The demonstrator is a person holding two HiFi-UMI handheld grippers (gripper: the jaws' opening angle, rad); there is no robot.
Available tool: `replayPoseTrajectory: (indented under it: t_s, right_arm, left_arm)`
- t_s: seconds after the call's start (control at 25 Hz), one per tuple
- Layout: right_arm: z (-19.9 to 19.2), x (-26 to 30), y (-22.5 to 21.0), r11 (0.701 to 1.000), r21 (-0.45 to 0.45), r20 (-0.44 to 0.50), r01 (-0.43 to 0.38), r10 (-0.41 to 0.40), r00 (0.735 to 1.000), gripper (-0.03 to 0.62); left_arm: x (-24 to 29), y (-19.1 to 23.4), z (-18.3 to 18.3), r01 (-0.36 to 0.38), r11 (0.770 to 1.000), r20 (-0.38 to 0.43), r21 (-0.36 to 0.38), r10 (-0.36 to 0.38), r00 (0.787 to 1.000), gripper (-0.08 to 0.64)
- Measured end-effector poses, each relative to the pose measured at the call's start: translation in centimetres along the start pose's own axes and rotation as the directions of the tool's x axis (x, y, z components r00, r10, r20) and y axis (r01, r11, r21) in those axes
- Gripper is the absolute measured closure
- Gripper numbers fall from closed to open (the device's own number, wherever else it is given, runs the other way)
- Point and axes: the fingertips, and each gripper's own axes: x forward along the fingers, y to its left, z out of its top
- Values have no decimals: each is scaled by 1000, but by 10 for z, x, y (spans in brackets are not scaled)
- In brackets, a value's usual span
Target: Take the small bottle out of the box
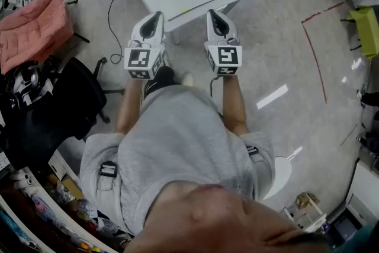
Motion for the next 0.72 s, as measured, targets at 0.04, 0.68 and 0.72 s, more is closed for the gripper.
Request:
replayPoseTrajectory:
  t_s: [0.04,0.68,0.72]
  right_arm:
    - [0,3,0,1000,3,0,-1,1,1000,589]
    - [3,100,3,999,37,-18,-24,25,1000,589]
    - [5,109,4,999,36,-18,-26,27,999,589]
  left_arm:
    - [2,2,0,0,1000,-2,-1,0,1000,548]
    - [62,77,-2,-5,1000,-34,-20,4,999,548]
    - [67,85,-1,-7,1000,-34,-21,6,999,548]
